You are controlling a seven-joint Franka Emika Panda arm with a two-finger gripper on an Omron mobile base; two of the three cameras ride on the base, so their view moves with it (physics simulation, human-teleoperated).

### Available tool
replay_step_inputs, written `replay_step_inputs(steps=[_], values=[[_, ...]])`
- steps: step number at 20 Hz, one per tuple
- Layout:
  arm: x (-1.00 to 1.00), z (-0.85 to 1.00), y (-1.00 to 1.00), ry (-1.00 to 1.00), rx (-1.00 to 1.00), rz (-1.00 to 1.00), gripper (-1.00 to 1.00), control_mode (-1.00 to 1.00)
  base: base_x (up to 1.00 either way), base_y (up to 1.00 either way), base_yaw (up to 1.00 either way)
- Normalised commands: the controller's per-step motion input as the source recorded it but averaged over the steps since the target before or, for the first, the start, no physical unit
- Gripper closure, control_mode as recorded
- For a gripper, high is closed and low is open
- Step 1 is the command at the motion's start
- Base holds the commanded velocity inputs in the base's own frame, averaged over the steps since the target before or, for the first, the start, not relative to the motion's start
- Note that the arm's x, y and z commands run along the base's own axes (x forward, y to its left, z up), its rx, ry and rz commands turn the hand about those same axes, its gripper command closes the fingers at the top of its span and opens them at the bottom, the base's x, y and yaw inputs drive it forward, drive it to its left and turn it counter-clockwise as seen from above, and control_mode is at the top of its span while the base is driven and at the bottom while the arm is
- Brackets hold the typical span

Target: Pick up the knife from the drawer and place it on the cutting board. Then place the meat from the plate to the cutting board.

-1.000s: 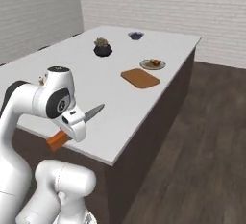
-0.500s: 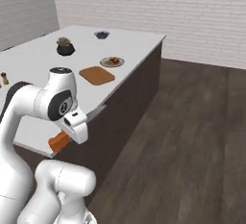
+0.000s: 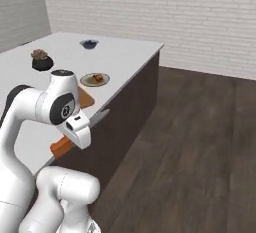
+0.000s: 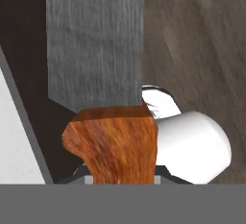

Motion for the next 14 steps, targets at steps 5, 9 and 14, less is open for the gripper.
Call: replay_step_inputs(steps=[5, 9, 14], values=[[0.00, 0.00, 0.00, 0.00, 0.00, 0.00, 1.00, 1.00, 0.93, -0.64, 0.14], [0.00, 0.00, 0.00, 0.00, 0.00, 0.00, 1.00, 1.00, 0.52, -0.83, 0.46], [0.00, 0.00, 0.00, 0.00, 0.00, 0.00, 1.00, 1.00, 0.34, -0.79, 0.64]])
